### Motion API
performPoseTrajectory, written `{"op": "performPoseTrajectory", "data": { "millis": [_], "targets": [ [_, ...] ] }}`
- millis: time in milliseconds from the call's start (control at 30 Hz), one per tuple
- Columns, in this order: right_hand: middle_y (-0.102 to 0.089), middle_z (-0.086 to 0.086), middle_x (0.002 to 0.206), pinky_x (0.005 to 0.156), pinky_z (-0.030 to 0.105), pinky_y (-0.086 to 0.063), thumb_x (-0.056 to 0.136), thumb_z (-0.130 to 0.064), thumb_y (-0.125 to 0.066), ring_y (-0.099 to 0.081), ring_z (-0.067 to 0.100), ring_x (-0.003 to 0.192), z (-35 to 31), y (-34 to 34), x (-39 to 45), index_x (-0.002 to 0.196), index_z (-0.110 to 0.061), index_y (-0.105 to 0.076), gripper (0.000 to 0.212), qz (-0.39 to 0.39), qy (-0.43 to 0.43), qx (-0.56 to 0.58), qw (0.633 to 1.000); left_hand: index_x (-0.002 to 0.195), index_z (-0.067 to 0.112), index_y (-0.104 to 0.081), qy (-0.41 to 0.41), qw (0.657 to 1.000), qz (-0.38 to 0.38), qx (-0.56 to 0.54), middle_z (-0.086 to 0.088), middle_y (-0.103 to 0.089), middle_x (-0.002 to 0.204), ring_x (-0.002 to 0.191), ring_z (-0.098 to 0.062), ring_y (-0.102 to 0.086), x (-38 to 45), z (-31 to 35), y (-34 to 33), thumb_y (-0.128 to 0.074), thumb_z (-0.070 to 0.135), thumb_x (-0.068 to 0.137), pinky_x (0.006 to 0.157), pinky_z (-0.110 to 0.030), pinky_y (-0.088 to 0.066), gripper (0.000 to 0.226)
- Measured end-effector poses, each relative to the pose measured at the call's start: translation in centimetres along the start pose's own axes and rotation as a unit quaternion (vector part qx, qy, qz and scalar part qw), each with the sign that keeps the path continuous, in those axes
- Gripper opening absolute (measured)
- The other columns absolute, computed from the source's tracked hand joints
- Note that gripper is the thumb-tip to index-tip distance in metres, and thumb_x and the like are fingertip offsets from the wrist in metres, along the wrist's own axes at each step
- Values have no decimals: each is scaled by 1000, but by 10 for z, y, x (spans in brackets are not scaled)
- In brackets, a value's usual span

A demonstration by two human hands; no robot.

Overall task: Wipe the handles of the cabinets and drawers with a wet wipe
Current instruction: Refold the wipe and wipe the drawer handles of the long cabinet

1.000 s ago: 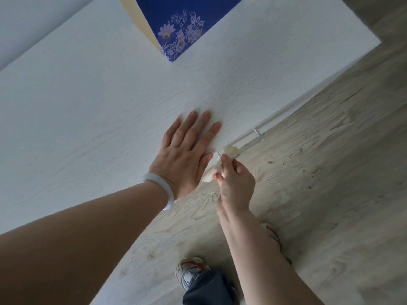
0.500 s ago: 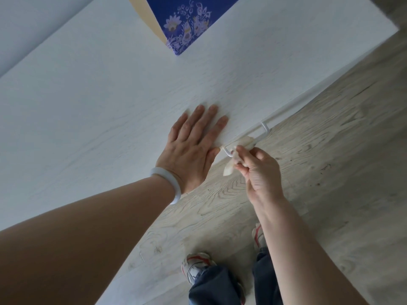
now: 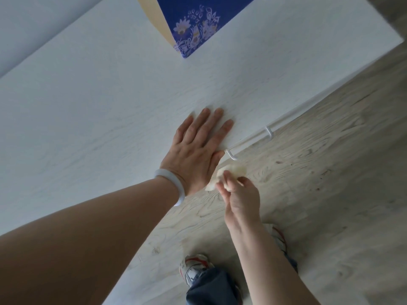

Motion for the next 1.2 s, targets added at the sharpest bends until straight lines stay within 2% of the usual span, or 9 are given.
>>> {"op": "performPoseTrajectory", "data": {
  "millis": [67, 133, 267, 600, 767, 900, 967, 1067, 1200],
  "targets": [
    [-63, 9, 89, 71, 26, -59, 85, 4, -66, -69, 9, 70, -9, 5, 9, 93, -2, -57, 14, 14, 7, 57, 998, 154, 22, -16, -1, 1000, 2, -4, -5, -11, 162, 149, -24, -6, 0, 0, 0, -22, 41, 101, 119, -48, -15, 57],
    [-63, 7, 85, 83, 31, -58, 88, 8, -59, -69, 11, 77, -19, -9, 12, 88, -3, -58, 11, -69, 16, 87, 994, 154, 21, -16, -2, 1000, 3, -2, -5, -11, 162, 149, -25, -7, -1, 0, 0, -23, 41, 101, 119, -48, -16, 57],
    [-70, 8, 91, 81, 26, -56, 87, 19, -48, -69, 16, 92, -26, -27, 9, 95, -3, -62, 28, -165, -15, 140, 976, 154, 21, -15, -4, 1000, 1, -2, -5, -9, 162, 149, -25, -5, -1, 0, 0, -24, 41, 102, 119, -48, -14, 57],
    [-70, 14, 96, 80, 25, -58, 89, 14, -51, -71, 18, 89, -16, -26, 3, 108, 7, -60, 22, -130, -45, 241, 961, 154, 21, -13, -2, 1000, -3, 1, -4, -8, 162, 150, -24, -4, -1, 1, 0, -20, 42, 102, 120, -47, -13, 57],
    [-68, 14, 91, 78, 25, -59, 73, 17, -53, -70, 18, 81, -22, -29, 13, 96, 3, -63, 29, -149, -74, 255, 952, 154, 21, -14, 0, 1000, 1, 1, -4, -9, 162, 149, -24, -5, -2, -1, -1, -20, 43, 102, 120, -47, -13, 57],
    [-68, 12, 94, 72, 22, -58, 87, 18, -46, -69, 16, 80, -22, -7, 19, 101, 1, -63, 27, -111, -59, 281, 951, 154, 22, -15, -2, 1000, 2, 0, -5, -10, 162, 149, -24, -6, -1, 0, 0, -25, 41, 102, 120, -47, -13, 57],
    [-68, 14, 104, 75, 21, -57, 89, 14, -51, -70, 17, 85, -32, 9, 20, 103, 1, -63, 23, -65, -18, 282, 957, 154, 22, -15, 1, 1000, 3, 0, -4, -10, 162, 149, -24, -6, -1, -1, 0, -25, 41, 102, 120, -47, -13, 56],
    [-70, 9, 113, 79, 26, -57, 90, 1, -59, -69, 19, 100, -79, 31, 17, 103, -7, -69, 19, 26, 157, 105, 982, 154, 22, -15, 1, 1000, 3, -1, -4, -10, 162, 149, -24, -5, -1, -1, -1, -24, 41, 102, 120, -47, -13, 56],
    [-73, 3, 100, 84, 31, -56, 89, -14, -65, -69, 18, 97, -141, 13, 17, 92, -22, -72, 10, 43, 385, -205, 899, 154, 23, -16, 0, 1000, 7, -4, -4, -11, 161, 149, -24, -6, -1, 0, 0, -25, 41, 102, 119, -47, -13, 56]
  ]
}}
Point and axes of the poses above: each hand's wrist, its own x-axis towards the middle knuckle, its own y-axis out of the back of the hand, z = x × y, the point moved 6 cm from there along x, towards the middle knuckle
